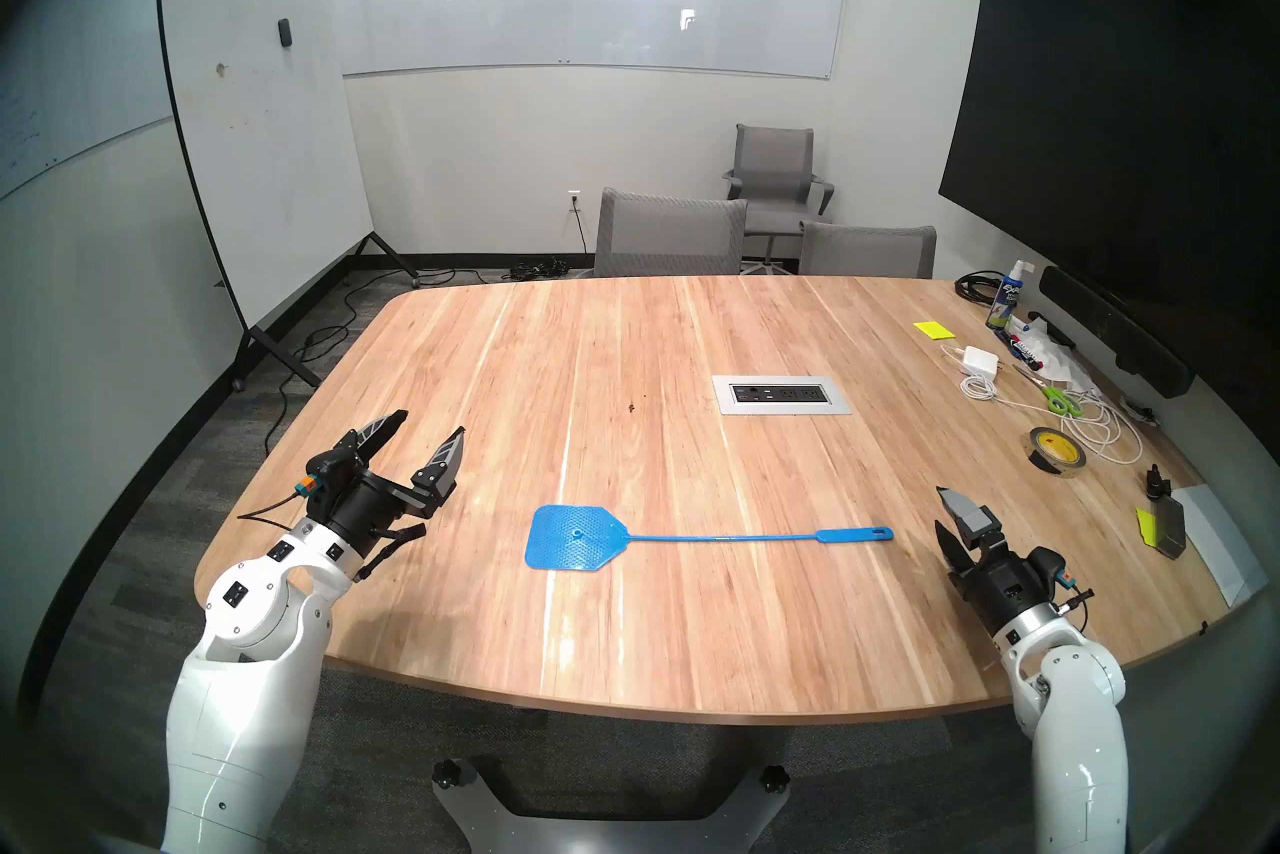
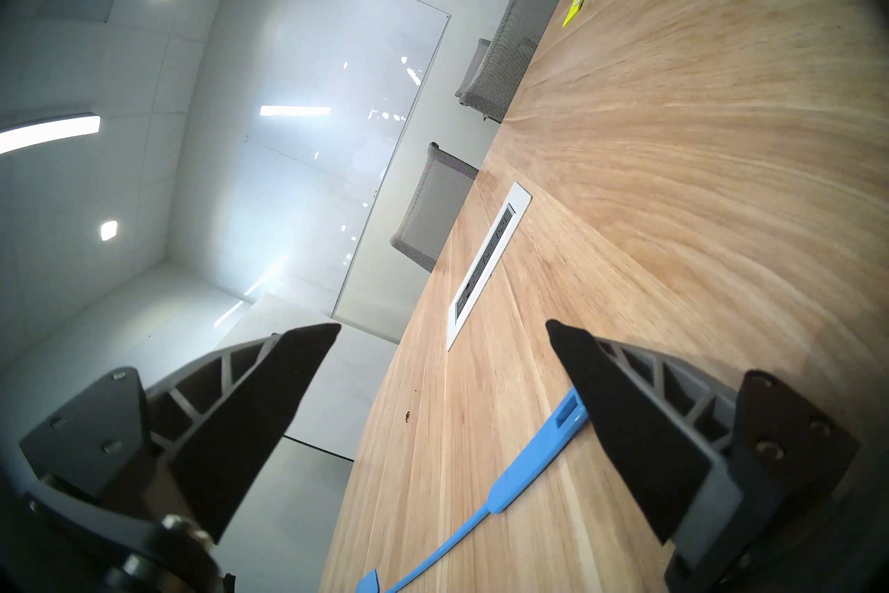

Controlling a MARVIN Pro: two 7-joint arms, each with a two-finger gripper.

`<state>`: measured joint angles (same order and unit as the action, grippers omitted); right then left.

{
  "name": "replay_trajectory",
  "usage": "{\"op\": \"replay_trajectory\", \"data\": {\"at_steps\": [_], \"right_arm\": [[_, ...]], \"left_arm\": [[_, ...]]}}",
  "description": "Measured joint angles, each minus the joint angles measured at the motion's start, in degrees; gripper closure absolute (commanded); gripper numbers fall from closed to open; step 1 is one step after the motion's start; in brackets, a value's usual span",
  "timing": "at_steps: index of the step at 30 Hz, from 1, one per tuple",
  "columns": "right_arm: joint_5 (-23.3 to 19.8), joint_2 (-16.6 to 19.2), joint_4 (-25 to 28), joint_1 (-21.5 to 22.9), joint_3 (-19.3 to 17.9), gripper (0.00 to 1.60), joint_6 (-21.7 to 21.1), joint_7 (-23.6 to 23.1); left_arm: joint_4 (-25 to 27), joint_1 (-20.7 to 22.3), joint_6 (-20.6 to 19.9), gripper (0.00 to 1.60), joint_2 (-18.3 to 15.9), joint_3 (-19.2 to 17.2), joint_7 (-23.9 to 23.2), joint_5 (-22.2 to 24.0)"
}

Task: Swat a bug on table

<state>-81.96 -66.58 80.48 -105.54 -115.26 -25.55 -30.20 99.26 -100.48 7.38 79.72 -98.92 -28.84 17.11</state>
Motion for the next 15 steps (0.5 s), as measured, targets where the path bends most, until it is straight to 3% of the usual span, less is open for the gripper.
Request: {"op": "replay_trajectory", "data": {"at_steps": [15], "right_arm": [[0.00, -0.02, -0.08, -0.02, 0.00, 0.00, 0.00, 0.02]], "left_arm": [[-0.11, 0.00, 0.00, 0.00, 0.05, 0.00, -0.03, 0.00]]}}
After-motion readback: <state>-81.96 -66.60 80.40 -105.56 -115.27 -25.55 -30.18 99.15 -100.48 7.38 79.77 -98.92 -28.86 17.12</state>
